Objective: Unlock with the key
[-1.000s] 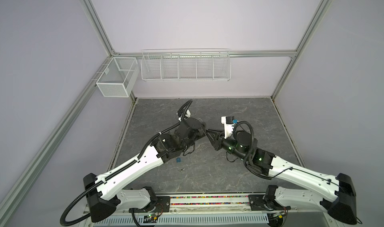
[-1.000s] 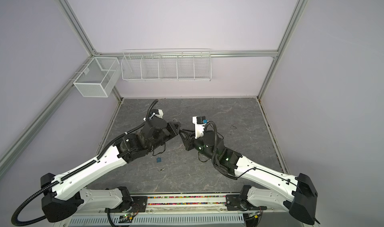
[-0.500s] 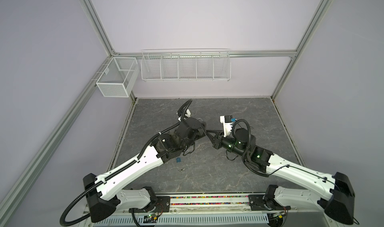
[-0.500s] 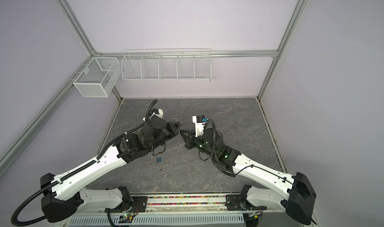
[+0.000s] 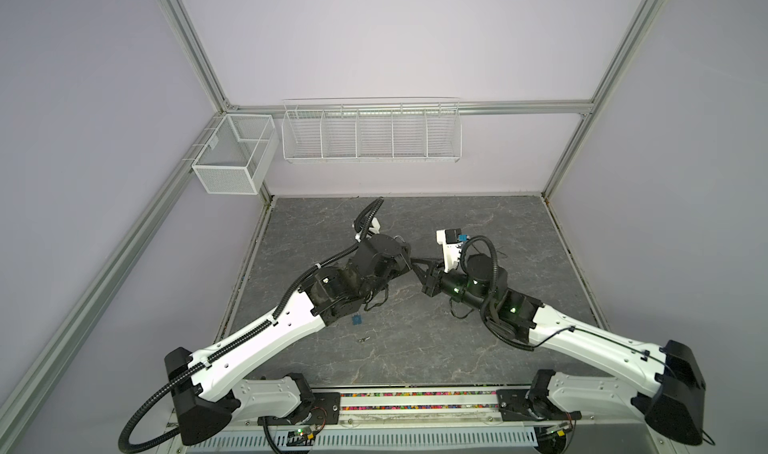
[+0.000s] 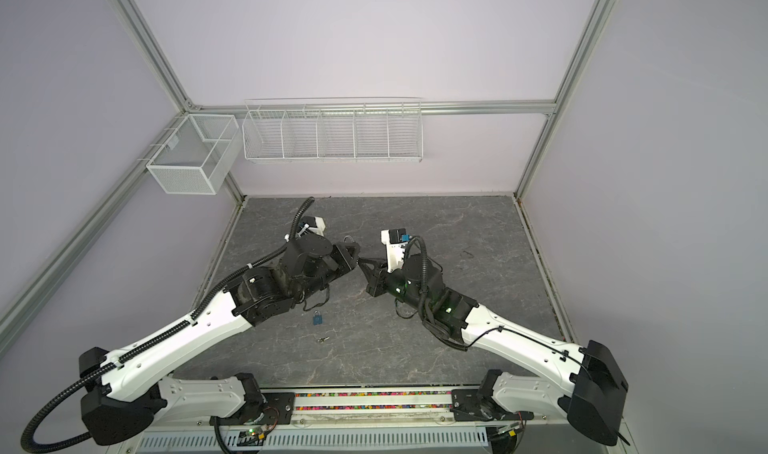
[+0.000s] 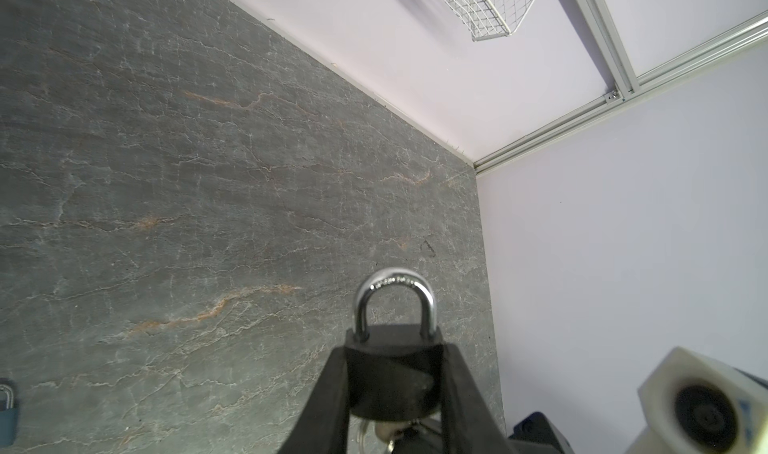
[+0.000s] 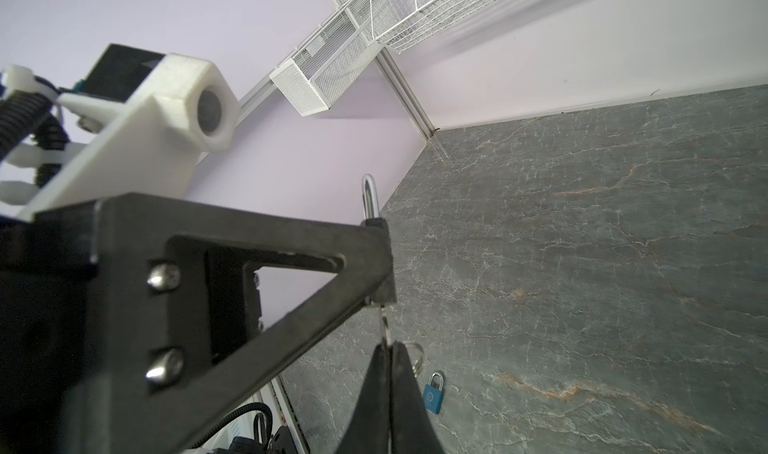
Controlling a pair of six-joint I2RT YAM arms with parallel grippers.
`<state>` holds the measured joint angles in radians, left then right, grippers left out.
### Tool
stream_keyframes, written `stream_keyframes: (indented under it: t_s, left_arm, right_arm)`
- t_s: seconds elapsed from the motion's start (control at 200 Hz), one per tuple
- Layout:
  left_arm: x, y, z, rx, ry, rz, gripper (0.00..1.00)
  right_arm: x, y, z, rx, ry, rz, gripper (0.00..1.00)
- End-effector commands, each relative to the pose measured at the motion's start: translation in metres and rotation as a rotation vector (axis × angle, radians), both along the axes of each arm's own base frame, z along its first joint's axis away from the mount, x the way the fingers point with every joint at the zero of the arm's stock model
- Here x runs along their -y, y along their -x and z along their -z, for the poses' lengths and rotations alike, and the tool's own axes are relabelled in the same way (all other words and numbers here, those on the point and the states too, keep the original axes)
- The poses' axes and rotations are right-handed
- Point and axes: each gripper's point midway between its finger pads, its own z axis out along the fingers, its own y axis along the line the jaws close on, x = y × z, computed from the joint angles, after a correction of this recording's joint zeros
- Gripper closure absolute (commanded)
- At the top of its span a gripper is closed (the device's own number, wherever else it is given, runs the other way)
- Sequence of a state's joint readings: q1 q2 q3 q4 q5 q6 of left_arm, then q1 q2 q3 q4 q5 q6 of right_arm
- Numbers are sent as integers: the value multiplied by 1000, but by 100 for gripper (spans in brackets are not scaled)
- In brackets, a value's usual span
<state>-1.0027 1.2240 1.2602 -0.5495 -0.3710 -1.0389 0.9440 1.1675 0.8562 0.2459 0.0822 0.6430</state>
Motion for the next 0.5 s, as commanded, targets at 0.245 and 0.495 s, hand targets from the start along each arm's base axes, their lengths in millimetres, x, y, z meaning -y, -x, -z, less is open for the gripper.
stream_keyframes:
  t_s: [0.245, 0.495]
  left_arm:
    - [11, 9, -15, 16, 38, 66, 100]
    - [5, 2, -22, 52, 30, 26, 100]
  right_arm:
    - [0, 1, -33, 70, -67, -16, 92]
    - [3, 3, -19, 1, -29, -14, 78]
